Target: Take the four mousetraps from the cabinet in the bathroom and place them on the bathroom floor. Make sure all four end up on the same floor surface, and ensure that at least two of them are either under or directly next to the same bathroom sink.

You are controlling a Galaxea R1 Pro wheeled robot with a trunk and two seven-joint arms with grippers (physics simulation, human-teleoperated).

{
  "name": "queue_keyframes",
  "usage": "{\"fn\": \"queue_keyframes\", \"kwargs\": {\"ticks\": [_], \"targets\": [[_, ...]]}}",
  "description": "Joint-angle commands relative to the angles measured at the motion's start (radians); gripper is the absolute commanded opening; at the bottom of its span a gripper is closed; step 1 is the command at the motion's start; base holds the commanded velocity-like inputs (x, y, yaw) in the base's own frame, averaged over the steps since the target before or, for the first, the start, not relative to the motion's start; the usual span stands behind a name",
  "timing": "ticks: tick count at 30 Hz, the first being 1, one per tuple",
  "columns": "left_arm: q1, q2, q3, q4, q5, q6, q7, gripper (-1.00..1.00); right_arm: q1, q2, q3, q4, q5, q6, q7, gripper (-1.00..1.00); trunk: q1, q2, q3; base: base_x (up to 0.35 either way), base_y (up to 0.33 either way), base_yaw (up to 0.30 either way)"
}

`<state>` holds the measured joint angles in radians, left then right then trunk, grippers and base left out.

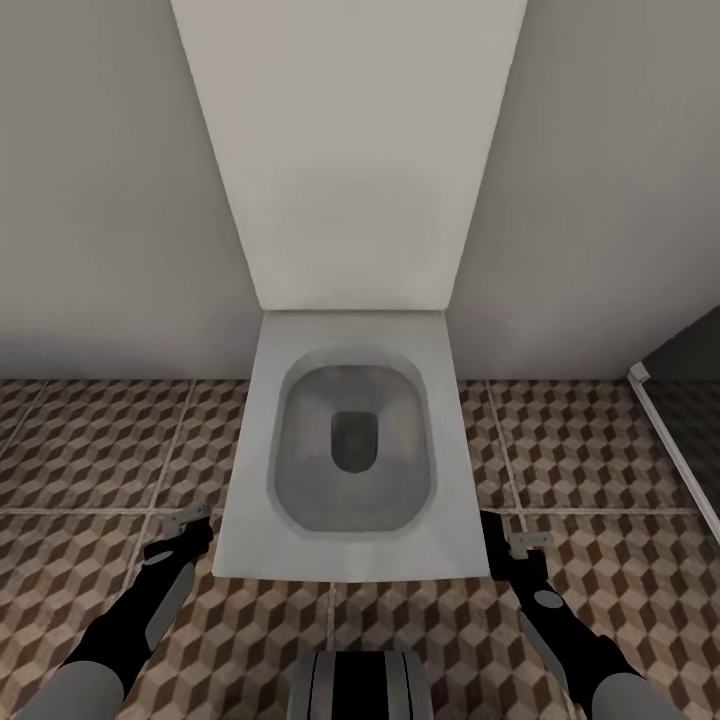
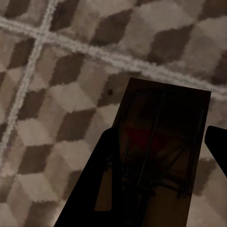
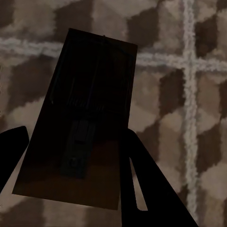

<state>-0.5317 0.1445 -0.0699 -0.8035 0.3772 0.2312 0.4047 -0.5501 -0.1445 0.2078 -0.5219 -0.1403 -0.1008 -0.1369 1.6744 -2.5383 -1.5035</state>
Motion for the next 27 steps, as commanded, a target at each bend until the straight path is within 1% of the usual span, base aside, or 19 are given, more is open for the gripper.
{"fn": "queue_keyframes", "kwargs": {"ticks": [1,9,27], "targets": [[0.000,0.002,-0.006,-0.002,0.008,0.003,0.010,-1.00,-0.001,-0.001,0.008,0.000,-0.011,-0.004,-0.006,-1.00,0.000,0.000,-0.001,0.000,0.000,0.000],[0.000,0.001,-0.007,-0.001,0.008,0.003,0.009,-1.00,-0.001,-0.001,0.010,0.000,-0.010,-0.004,-0.002,-1.00,0.000,0.000,-0.001,0.000,0.000,0.000],[0.000,0.012,-0.007,0.000,0.013,0.006,0.002,-1.00,-0.001,-0.001,0.008,0.002,-0.012,-0.007,-0.001,-1.00,0.000,0.000,-0.001,0.000,0.000,0.000]]}}
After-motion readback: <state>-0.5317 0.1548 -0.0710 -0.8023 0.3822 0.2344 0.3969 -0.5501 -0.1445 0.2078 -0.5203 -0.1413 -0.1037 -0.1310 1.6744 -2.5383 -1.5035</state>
